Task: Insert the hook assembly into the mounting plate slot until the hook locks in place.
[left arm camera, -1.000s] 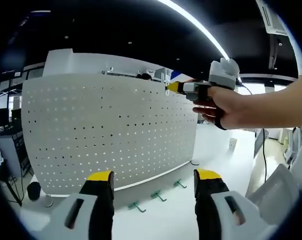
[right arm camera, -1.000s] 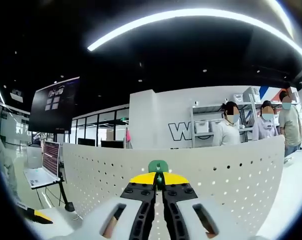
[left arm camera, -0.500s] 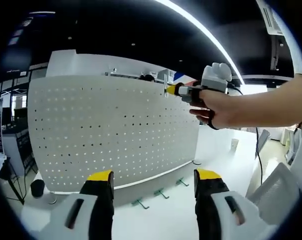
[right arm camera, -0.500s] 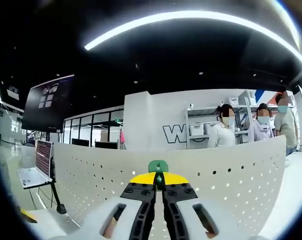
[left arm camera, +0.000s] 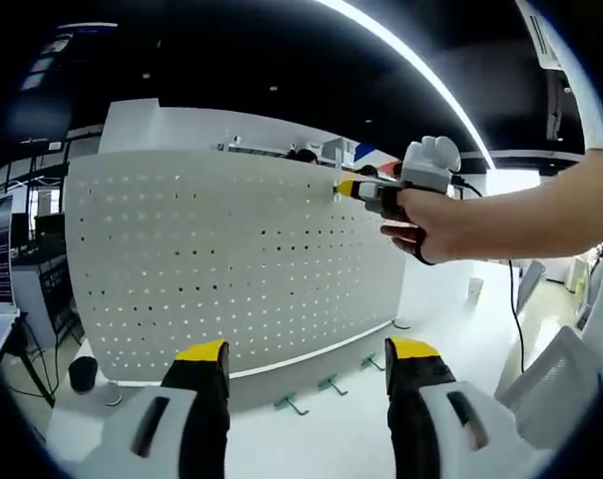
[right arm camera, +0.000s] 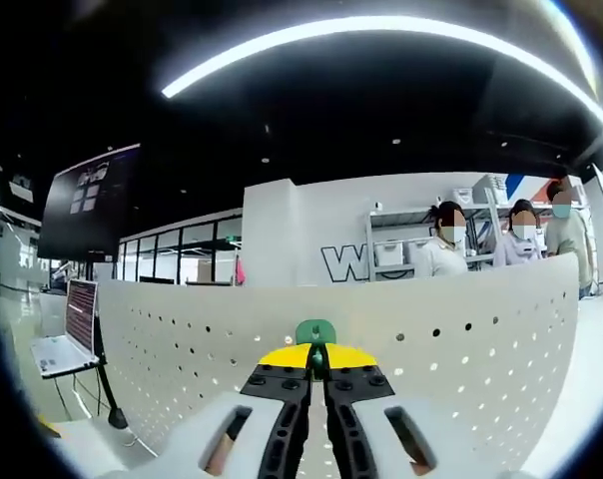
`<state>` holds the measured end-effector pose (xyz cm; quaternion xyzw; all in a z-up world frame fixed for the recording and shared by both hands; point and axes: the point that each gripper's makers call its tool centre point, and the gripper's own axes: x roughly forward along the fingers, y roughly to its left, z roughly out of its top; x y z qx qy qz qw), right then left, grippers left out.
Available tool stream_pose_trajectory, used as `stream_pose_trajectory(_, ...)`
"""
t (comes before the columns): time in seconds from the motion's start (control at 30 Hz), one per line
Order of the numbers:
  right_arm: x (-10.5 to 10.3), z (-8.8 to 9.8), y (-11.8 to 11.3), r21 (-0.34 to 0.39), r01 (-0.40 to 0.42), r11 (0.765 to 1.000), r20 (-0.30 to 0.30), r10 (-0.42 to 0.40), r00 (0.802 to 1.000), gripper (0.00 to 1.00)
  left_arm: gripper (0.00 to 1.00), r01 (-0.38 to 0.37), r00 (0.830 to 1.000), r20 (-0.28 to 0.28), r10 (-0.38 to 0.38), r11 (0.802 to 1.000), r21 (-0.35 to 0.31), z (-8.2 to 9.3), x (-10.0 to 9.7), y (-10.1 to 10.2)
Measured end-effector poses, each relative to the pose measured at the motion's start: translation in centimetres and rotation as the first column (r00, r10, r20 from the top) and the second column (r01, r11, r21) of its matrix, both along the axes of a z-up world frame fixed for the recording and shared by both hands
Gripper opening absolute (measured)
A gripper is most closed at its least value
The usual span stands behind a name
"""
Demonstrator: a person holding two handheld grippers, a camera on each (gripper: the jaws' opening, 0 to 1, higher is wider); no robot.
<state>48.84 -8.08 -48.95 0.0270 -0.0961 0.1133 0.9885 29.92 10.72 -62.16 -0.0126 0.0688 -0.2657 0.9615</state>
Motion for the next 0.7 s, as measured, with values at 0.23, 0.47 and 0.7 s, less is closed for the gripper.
stream_pose_trajectory(0.23, 0.42, -0.36, -0.37, 0.031, 0.003, 1.0, -0.01, -0.003, 1.0, 0.02, 0.64, -0.007, 1.0, -0.014, 0.007, 1.0, -0.004, -0.33, -0.09, 0.37)
stream_pose_trajectory(0.47, 0.77, -0.59, -0.12, 0.026, 0.007, 1.0, -0.016, -0.006, 1.0, 0.02, 0.64, -0.014, 1.0, -0.022, 0.014, 1.0, -0.001, -0.52, -0.04, 0.73)
stream_pose_trajectory(0.7, 1.07, -0.91, -0.25, 0.021, 0.022, 1.0, -0.028, -0.021, 0.999, 0.02, 0.64, -0.012, 1.0, -0.029, 0.012, 1.0, -0.003, -0.74, -0.03, 0.68)
